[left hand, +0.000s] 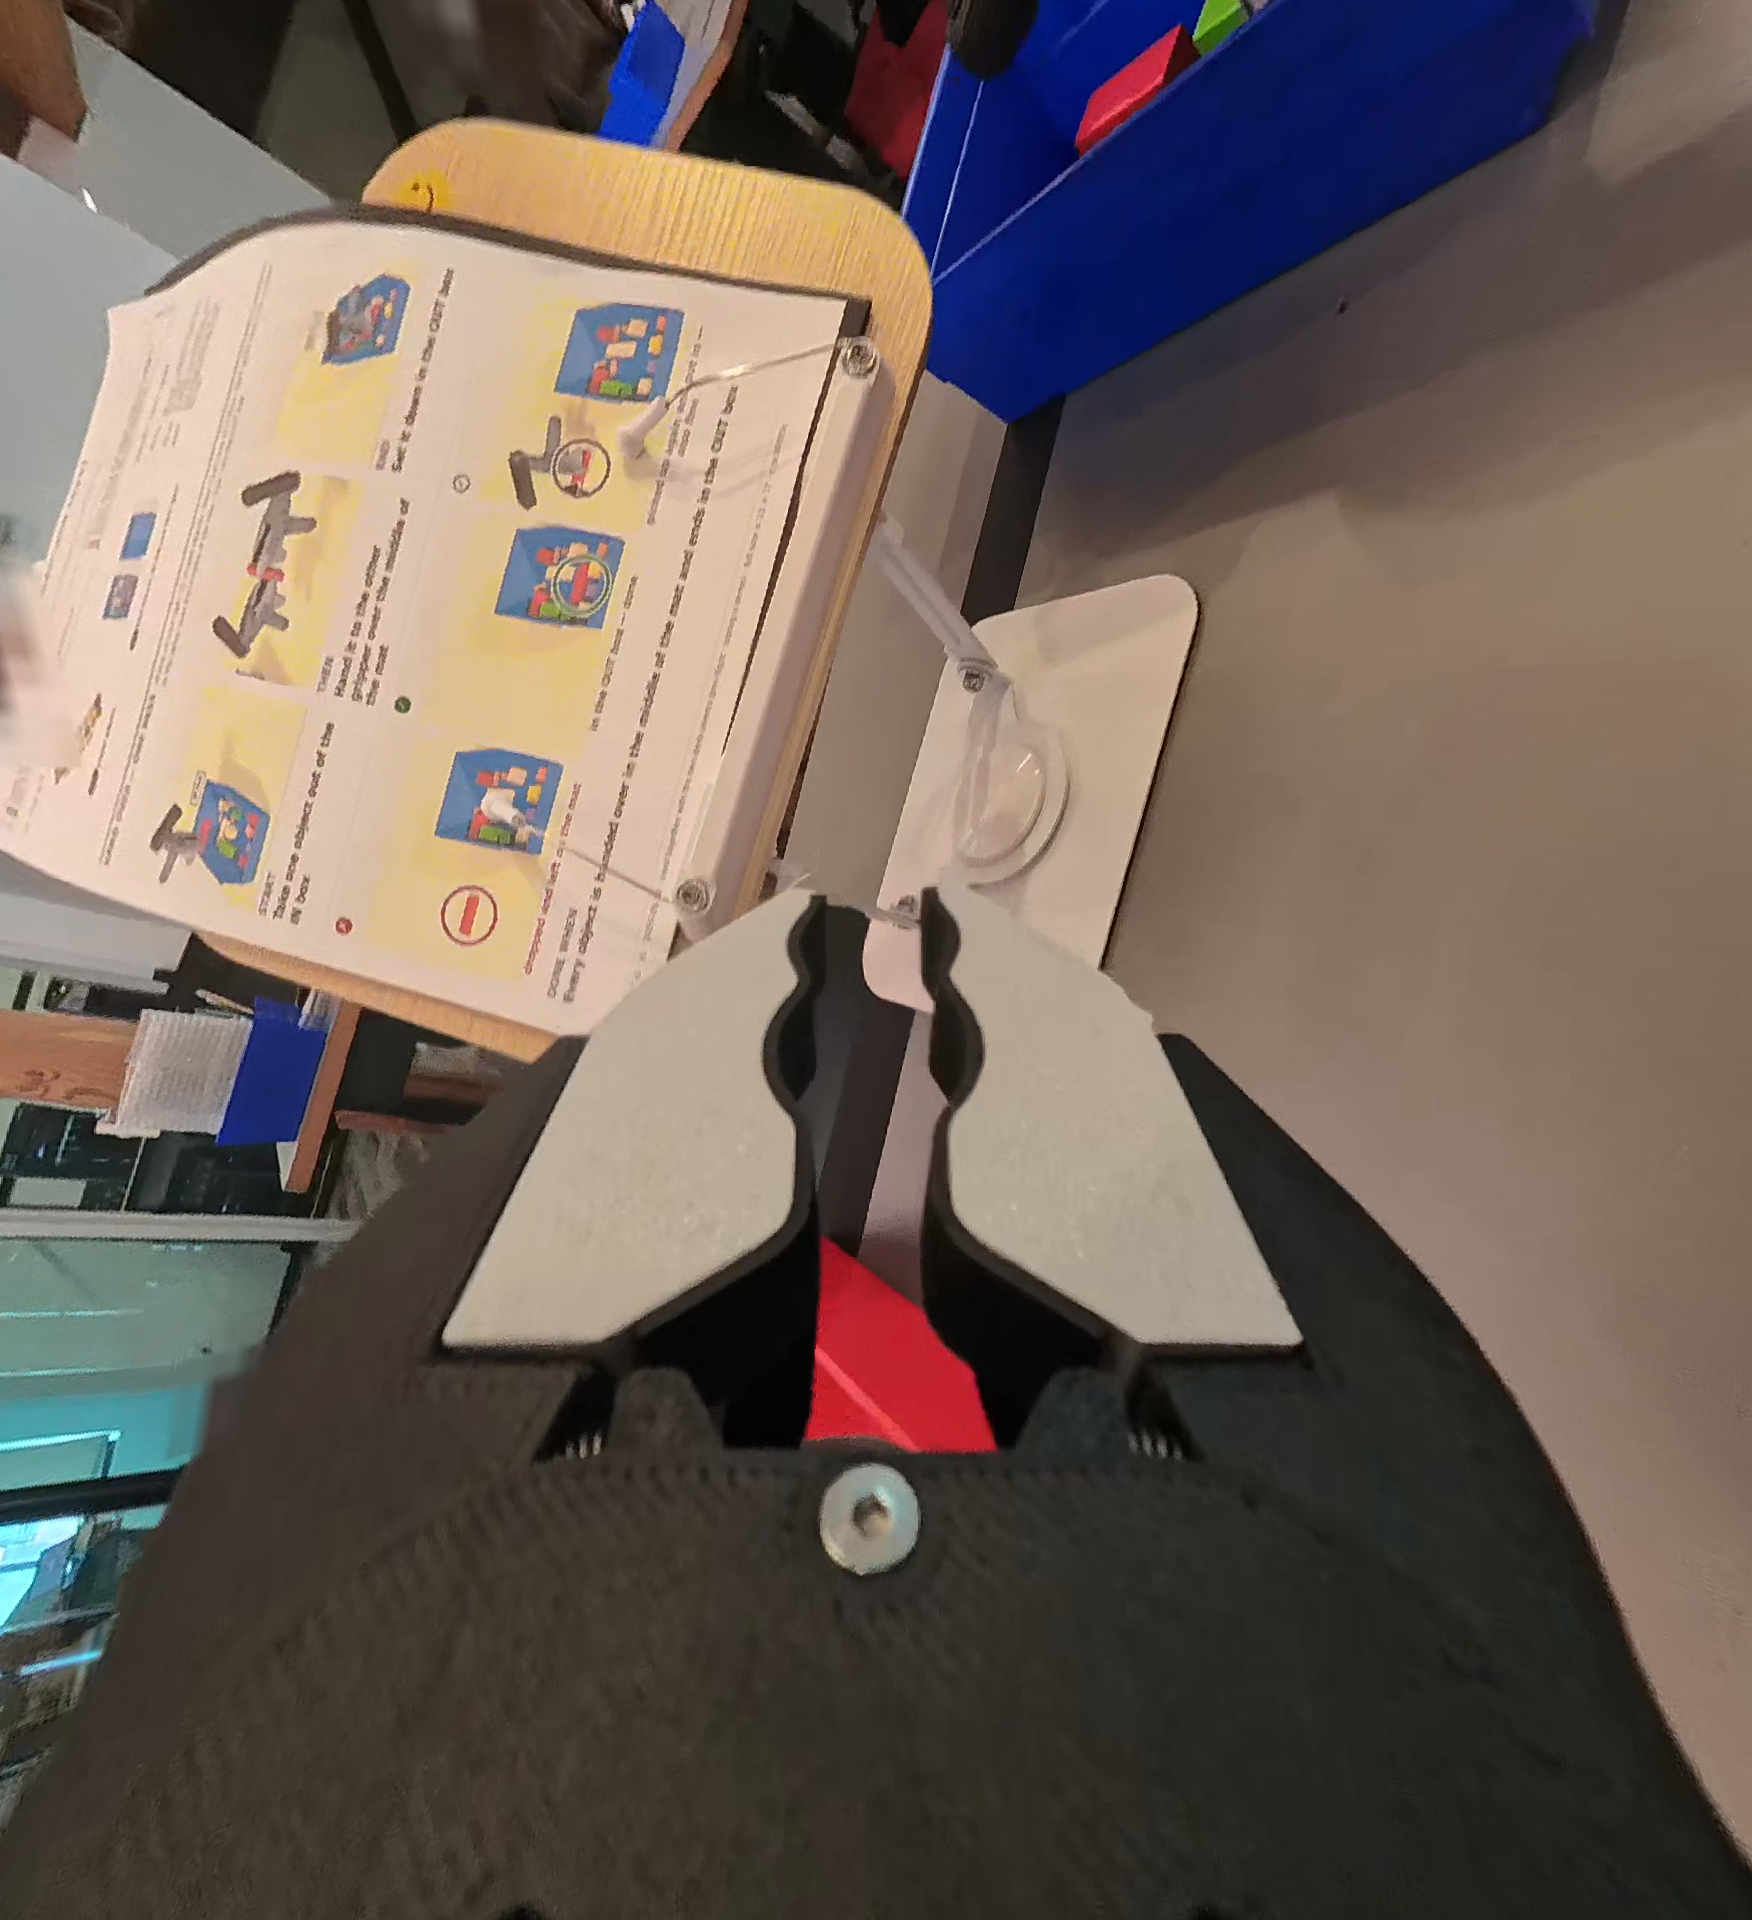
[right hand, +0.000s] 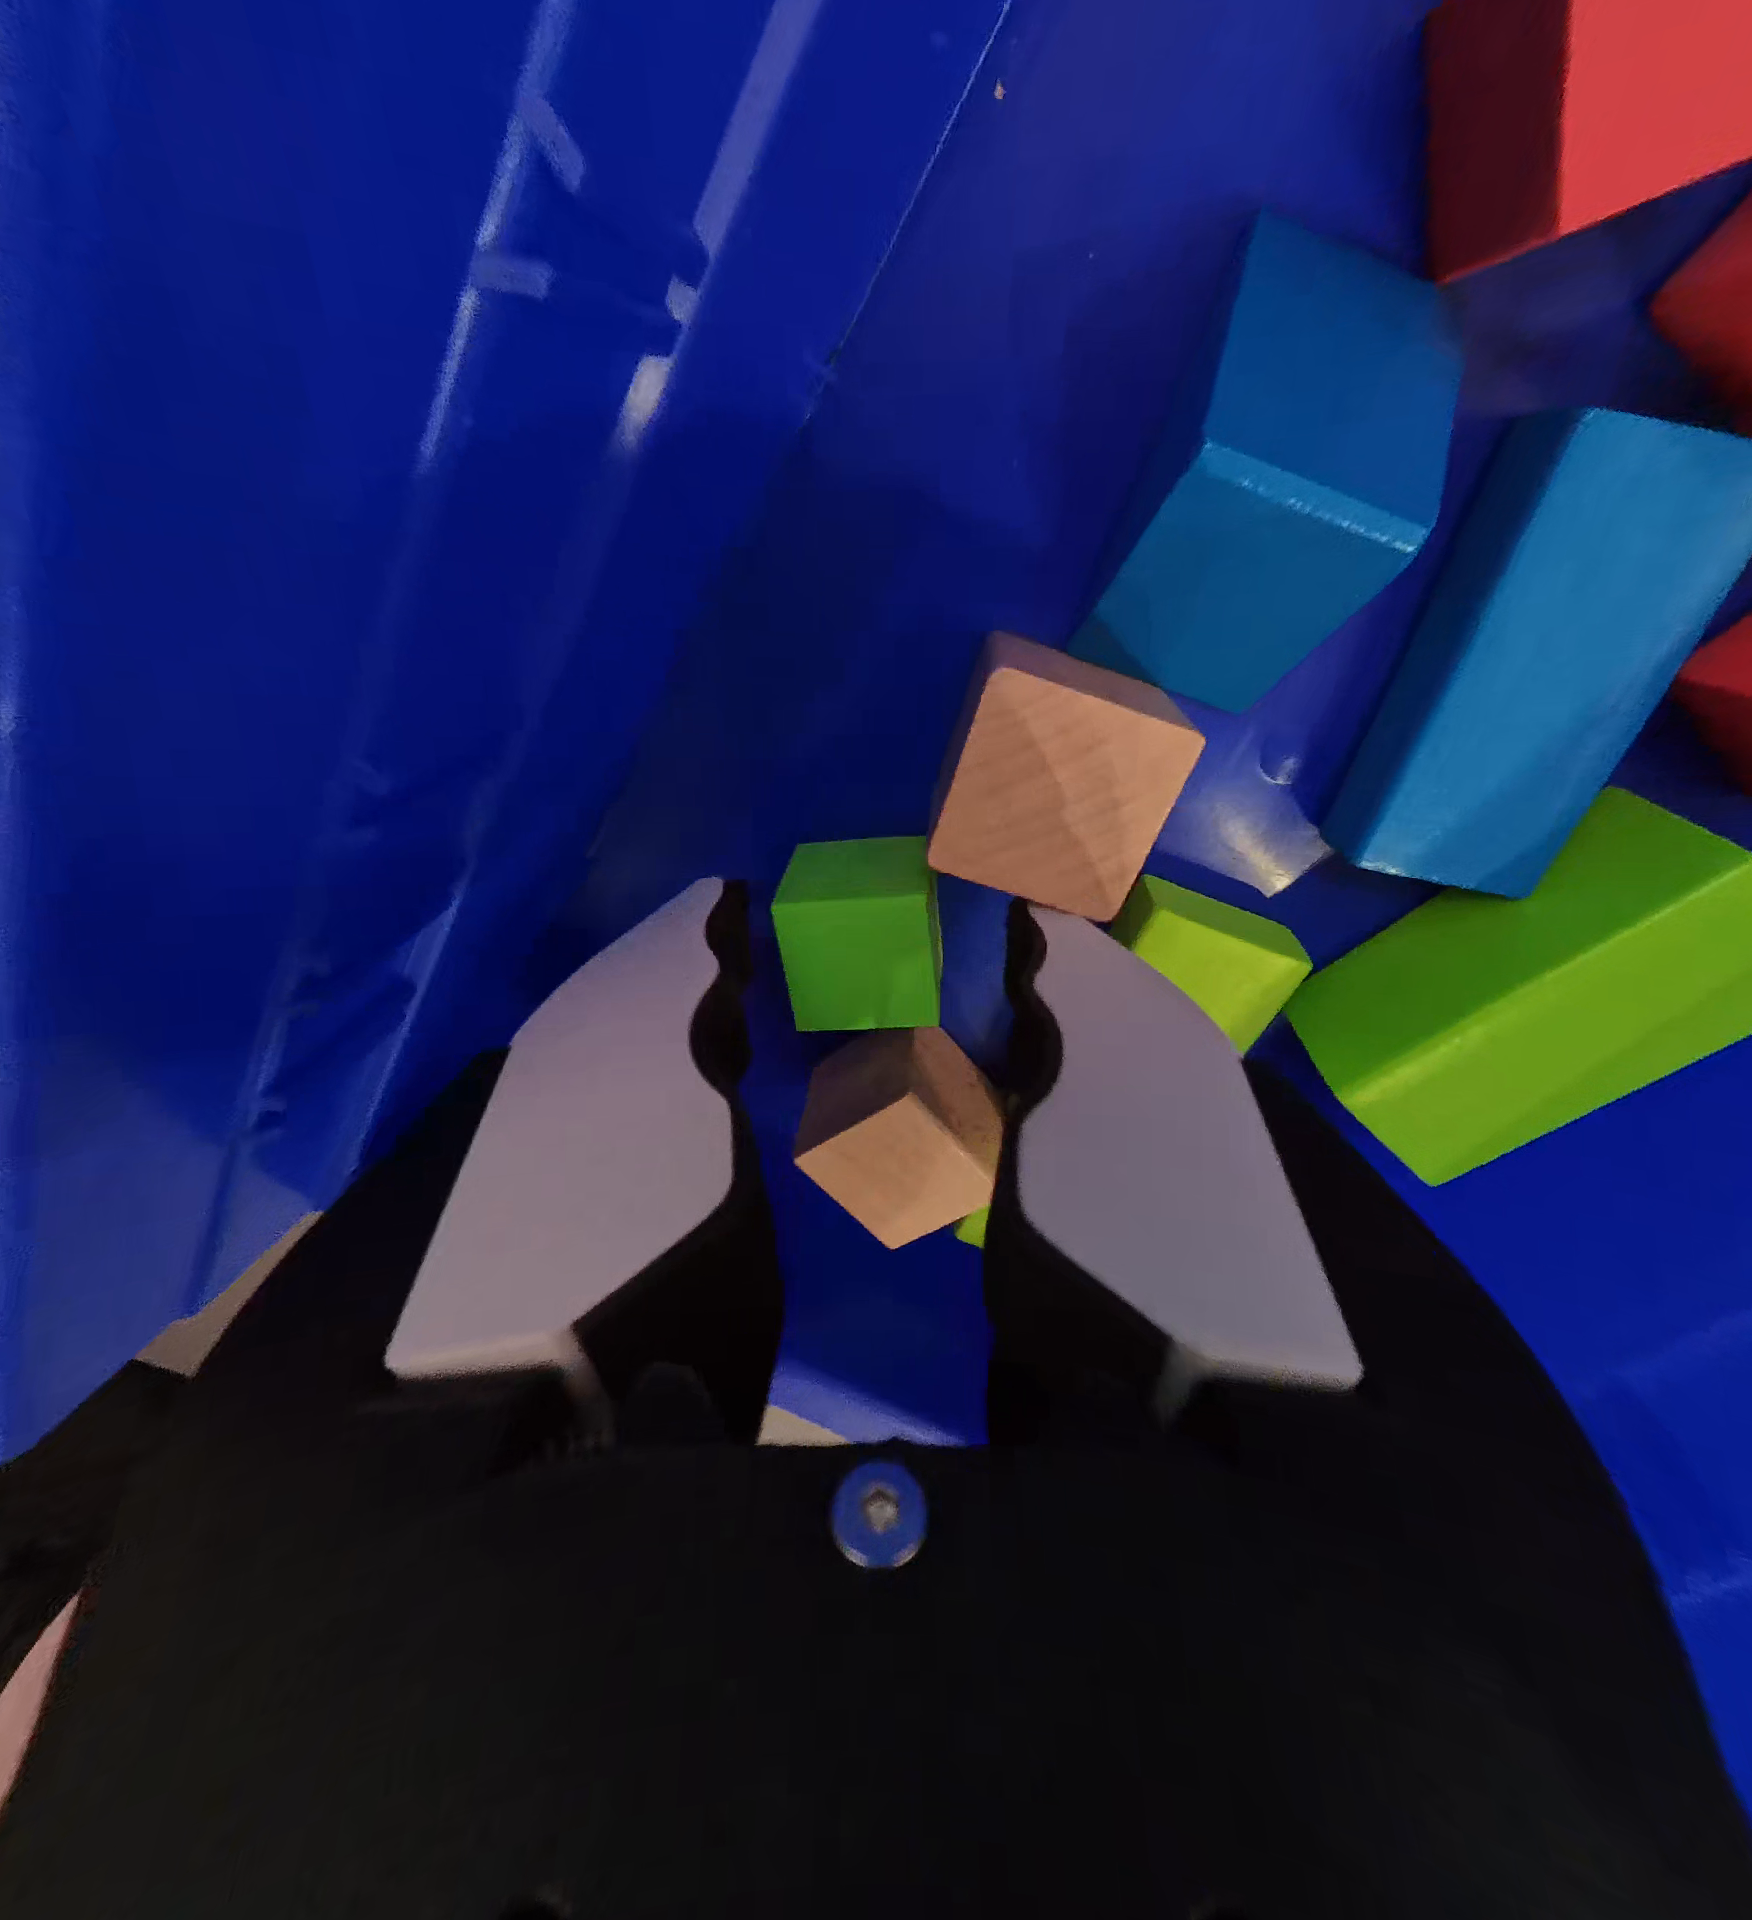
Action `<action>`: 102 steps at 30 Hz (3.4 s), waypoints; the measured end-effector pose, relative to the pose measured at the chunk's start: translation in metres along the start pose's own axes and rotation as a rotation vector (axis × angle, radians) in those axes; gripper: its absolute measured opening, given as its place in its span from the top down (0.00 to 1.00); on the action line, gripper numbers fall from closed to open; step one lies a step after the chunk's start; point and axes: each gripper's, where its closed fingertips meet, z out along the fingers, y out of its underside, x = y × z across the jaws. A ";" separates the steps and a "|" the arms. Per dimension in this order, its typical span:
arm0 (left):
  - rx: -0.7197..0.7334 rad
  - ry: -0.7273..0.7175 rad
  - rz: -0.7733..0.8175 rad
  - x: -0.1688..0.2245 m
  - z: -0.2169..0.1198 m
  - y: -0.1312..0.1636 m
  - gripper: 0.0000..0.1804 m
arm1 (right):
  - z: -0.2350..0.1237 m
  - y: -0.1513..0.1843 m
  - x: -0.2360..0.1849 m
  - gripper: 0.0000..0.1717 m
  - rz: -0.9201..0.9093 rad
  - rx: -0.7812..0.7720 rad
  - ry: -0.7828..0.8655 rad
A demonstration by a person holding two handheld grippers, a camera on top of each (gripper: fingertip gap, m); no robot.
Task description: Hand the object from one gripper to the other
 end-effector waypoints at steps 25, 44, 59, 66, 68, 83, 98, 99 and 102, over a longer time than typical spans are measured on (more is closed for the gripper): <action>-1.088 0.378 -0.622 0.021 -0.076 0.311 0.61 | -0.045 -0.015 -0.022 0.71 -0.089 0.153 0.016; -1.151 0.293 -0.852 0.043 -0.057 0.352 0.77 | -0.051 -0.018 -0.026 0.71 -0.101 0.174 0.028; -0.504 0.108 -0.774 -0.017 -0.041 0.228 0.80 | -0.169 -0.031 -0.061 0.71 -0.159 0.611 0.162; 0.070 0.180 -0.707 -0.028 -0.033 0.071 0.80 | -0.237 -0.096 -0.255 0.71 -0.717 1.107 -0.155; 0.186 0.211 -0.705 -0.025 -0.030 0.033 0.80 | -0.231 -0.106 -0.302 0.71 -0.798 1.155 -0.296; 0.458 0.319 -0.655 -0.005 -0.023 -0.058 0.81 | -0.205 -0.119 -0.381 0.73 -0.836 1.173 -0.787; 0.483 0.363 -0.678 0.001 -0.018 -0.071 0.81 | -0.211 -0.109 -0.388 0.82 -0.896 1.176 -0.756; 0.485 0.359 -0.679 0.000 -0.017 -0.074 0.81 | -0.213 -0.109 -0.385 0.82 -0.890 1.174 -0.754; 0.513 0.345 -0.669 -0.005 -0.015 -0.084 0.81 | -0.223 -0.105 -0.378 0.82 -0.885 1.198 -0.754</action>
